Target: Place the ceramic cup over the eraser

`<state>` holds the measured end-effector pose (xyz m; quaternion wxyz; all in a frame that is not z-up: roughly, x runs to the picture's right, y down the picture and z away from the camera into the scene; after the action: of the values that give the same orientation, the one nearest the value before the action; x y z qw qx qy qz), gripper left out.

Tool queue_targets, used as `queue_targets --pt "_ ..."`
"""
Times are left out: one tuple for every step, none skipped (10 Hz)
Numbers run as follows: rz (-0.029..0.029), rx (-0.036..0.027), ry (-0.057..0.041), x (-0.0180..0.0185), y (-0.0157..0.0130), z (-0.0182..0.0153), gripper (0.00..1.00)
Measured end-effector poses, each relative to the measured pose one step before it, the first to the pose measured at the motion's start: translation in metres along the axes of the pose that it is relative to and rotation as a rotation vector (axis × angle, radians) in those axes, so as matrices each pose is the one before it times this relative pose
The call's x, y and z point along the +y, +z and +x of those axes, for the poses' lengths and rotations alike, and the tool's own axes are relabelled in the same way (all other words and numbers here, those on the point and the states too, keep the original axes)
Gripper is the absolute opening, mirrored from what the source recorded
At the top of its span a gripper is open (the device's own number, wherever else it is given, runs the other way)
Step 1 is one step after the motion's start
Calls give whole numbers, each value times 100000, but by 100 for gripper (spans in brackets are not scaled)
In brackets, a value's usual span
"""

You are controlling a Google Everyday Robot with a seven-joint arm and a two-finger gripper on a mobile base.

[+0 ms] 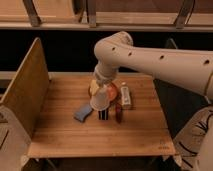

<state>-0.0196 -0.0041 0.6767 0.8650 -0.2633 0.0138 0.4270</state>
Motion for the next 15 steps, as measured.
queue_targets --pt "417 675 189 -353 278 329 0" --pt "804 795 -28 -395 234 326 0" --pt "1014 980 690 -514 248 408 0" --pt "928 1098 809 -483 296 421 0" --pt "749 990 748 -385 385 340 0" --pt "489 182 329 -262 276 109 0" --pt "63 -94 41 -25 -50 -12 0" --pt "-21 16 5 5 15 -1 0" --pt "-9 -17 -7 8 -6 -10 0" --pt "36 36 51 -36 6 25 0" --pt "1 13 9 -5 3 6 0" --pt "0 22 -67 11 4 7 0" --pt "629 -255 -1267 -31 40 -101 0" --pt "1212 -421 -2965 152 196 -414 0" --pt "45 36 -3114 778 482 -546 0"
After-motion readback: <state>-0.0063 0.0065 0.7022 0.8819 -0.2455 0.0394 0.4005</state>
